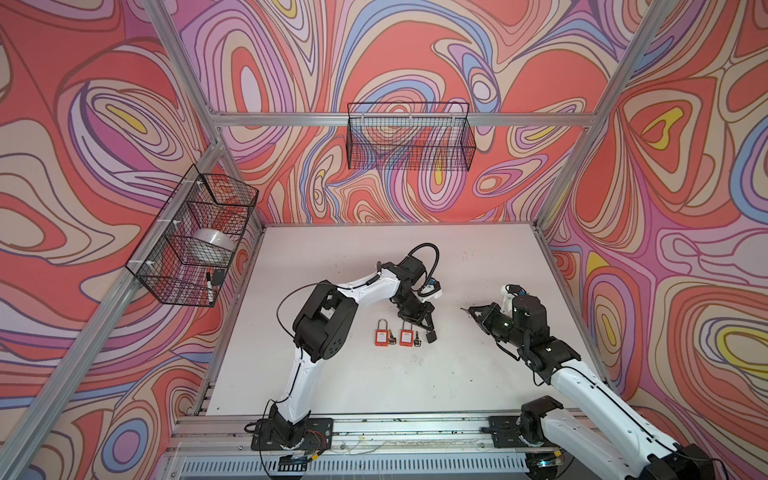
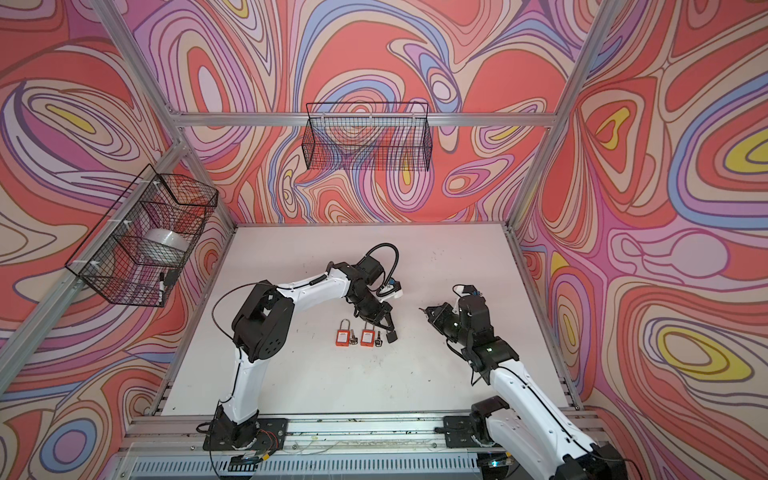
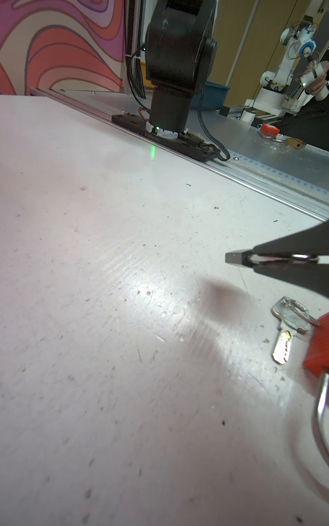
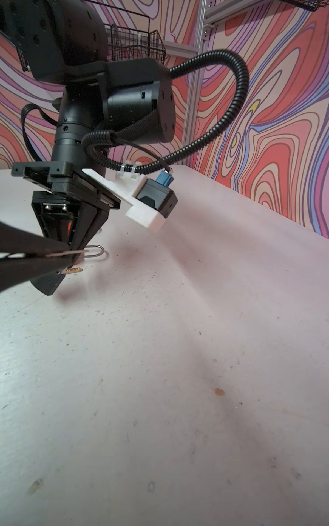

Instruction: Lock with the key

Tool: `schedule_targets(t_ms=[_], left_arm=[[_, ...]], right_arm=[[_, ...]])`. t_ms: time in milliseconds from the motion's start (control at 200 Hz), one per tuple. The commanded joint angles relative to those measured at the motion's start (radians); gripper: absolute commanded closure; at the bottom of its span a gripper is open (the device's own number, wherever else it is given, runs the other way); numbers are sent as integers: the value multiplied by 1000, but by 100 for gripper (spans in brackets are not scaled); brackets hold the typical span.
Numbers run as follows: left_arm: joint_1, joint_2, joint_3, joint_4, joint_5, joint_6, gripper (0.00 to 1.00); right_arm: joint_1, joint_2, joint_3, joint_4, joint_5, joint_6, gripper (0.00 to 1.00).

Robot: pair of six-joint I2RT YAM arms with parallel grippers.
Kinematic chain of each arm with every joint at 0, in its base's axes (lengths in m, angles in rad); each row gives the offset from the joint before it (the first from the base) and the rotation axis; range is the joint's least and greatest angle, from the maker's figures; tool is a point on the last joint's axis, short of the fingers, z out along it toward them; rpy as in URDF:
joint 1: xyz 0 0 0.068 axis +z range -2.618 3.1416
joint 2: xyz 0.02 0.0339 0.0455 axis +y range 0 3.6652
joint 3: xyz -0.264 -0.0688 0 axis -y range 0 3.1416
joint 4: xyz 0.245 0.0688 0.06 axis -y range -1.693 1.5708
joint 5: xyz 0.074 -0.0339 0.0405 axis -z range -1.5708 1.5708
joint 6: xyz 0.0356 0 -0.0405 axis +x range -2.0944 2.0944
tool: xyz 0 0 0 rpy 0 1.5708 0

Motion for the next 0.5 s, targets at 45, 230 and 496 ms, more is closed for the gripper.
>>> schedule_targets(t_ms=[45,230,496], left_arm=[[-11,36,39,-83,-2,63,100],[-14,65,59,-94,-16,78,100],[-15,97,85,-109,-45,88,89]], right_arm=[[-5,4,-11,1,2,-7,100],[-4,6,-11,1,-4,-9,100],[-4,4,-9,-2,-4,-12,100]])
